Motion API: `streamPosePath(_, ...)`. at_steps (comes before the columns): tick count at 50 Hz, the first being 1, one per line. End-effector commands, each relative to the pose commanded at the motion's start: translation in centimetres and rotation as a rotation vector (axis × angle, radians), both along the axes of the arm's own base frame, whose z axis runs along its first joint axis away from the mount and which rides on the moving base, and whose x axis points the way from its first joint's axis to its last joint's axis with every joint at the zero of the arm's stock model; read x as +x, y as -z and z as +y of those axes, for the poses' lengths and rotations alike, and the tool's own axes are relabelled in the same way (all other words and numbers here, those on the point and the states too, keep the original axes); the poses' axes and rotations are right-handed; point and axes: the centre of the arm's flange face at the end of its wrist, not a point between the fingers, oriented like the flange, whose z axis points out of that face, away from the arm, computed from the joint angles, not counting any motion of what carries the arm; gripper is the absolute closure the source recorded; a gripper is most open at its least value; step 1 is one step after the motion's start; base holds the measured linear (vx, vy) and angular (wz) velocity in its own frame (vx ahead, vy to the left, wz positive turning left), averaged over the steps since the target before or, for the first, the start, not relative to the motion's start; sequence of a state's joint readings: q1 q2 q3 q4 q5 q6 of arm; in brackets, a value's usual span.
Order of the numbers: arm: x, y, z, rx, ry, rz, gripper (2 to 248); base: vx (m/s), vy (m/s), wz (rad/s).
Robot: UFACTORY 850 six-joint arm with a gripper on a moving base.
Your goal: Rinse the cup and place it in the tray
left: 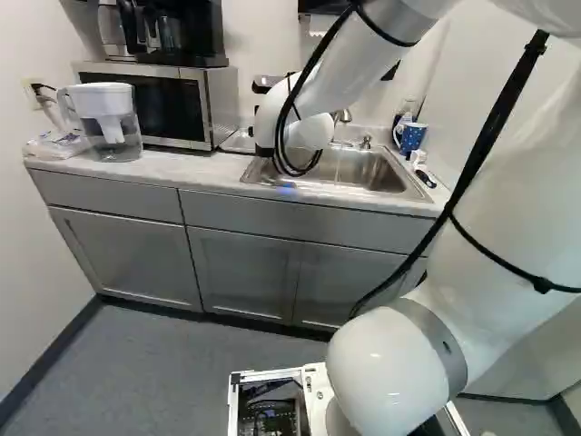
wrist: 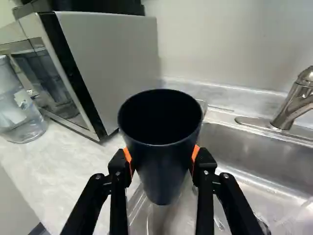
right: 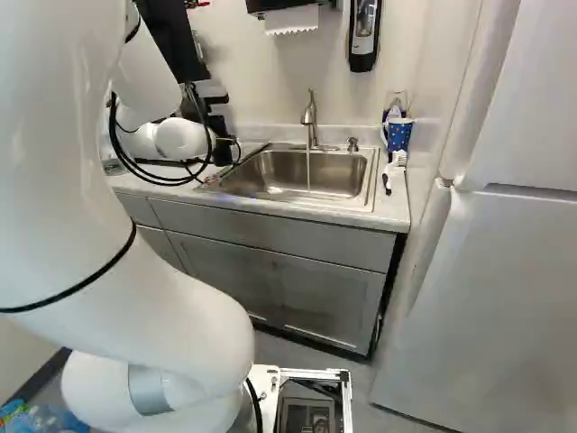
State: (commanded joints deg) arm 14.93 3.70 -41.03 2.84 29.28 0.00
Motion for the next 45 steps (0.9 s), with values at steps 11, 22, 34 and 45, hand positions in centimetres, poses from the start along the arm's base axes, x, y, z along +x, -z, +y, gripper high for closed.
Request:
streamPosePath(11,0.6,0.0,-1.6,0.000,0.036,0.000,125,0.000,0.000,0.000)
streamPosePath(22,1.1,0.0,-3.2,0.000,0.072,0.000,125,0.000,0.000,0.000)
streamPosePath(34,1.6,0.8,-4.9,-0.003,0.109,0.016,125,0.000,0.000,0.000)
streamPosePath(45,2.2,1.9,-6.5,-0.006,0.144,0.032,125,0.000,0.000,0.000)
